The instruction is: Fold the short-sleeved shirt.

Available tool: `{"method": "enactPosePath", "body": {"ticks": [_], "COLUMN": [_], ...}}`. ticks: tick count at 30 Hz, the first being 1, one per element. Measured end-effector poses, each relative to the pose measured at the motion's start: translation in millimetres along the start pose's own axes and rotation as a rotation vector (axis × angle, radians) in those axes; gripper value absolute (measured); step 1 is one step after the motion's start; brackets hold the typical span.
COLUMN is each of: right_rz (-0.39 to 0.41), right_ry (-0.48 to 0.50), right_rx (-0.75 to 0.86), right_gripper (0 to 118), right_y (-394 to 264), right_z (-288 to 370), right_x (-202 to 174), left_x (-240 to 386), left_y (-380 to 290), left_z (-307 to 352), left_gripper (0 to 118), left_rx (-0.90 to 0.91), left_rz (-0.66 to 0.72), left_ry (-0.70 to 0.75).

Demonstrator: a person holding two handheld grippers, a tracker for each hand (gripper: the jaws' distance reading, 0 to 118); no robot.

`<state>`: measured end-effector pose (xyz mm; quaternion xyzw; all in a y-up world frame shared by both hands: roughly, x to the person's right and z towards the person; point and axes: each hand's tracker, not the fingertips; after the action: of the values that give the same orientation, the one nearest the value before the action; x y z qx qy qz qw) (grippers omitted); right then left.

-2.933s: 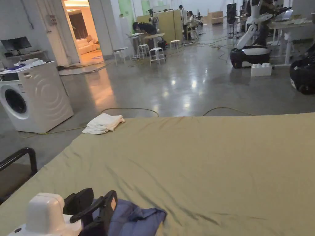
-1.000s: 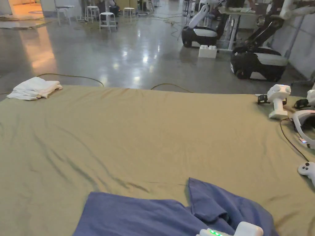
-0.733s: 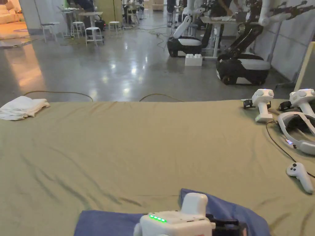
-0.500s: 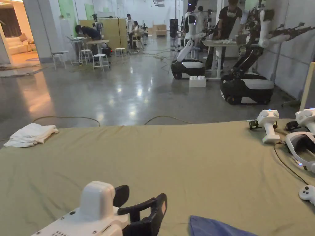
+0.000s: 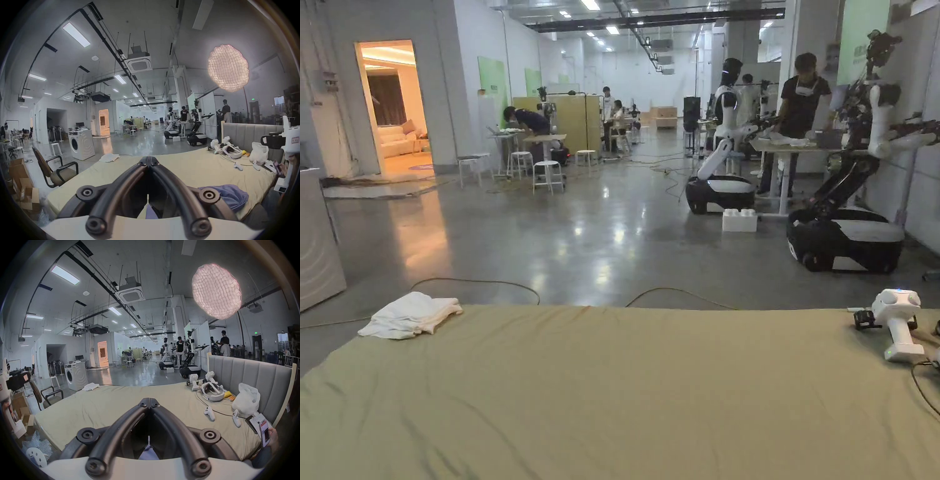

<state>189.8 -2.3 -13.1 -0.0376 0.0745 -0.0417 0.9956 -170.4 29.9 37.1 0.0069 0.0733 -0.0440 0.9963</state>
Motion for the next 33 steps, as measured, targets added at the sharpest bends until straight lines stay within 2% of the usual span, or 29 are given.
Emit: {"method": "enactPosePath", "body": {"ticks": [3,8,15,21,23,24,25,26,31,33], "right_rz": [0.028,0.015,0.045,0.035,0.016,0.008,0.002,-0.005,-0.025,-0.015], "right_ry": [-0.015,0.005,0.010,0.018,0.016,0.017,0.015,0.005,-0.038,-0.072], "right_rx": [0.004,-0.020,-0.044,-0.089,-0.124,-0.141,-0.148,-0.157,-0.223,-0.261], "right_gripper": [0,0,0,0,0,0,0,0,0,0], "right_y": [-1,-4,-10,-21,-26,-28,-31,-34,-45,-48], "right_z": [-1,-4,-10,-18,-22,-23,-24,-25,-28,-29], "right_x": [-3,-2,-9,-9,-5,-2,1,4,19,24], "left_x": [-4,-5,-5,-6,-11,-12,-18,-22,-25,-18], "left_y": [3,8,-2,-59,-92,-109,-130,-151,-238,-265], "left_z": [1,-3,-20,-97,-135,-159,-184,-209,-318,-342], "left_gripper": [0,0,0,1,29,50,79,89,89,88], "left_rx": [0.001,0.007,-0.047,-0.395,-0.505,-0.582,-0.623,-0.662,-0.861,-0.931], "left_rz": [-0.004,0.019,0.039,0.108,0.183,0.239,0.313,0.384,0.406,0.322], "left_ry": [0.008,-0.031,-0.083,-0.193,-0.256,-0.315,-0.386,-0.400,-0.197,-0.114]}}
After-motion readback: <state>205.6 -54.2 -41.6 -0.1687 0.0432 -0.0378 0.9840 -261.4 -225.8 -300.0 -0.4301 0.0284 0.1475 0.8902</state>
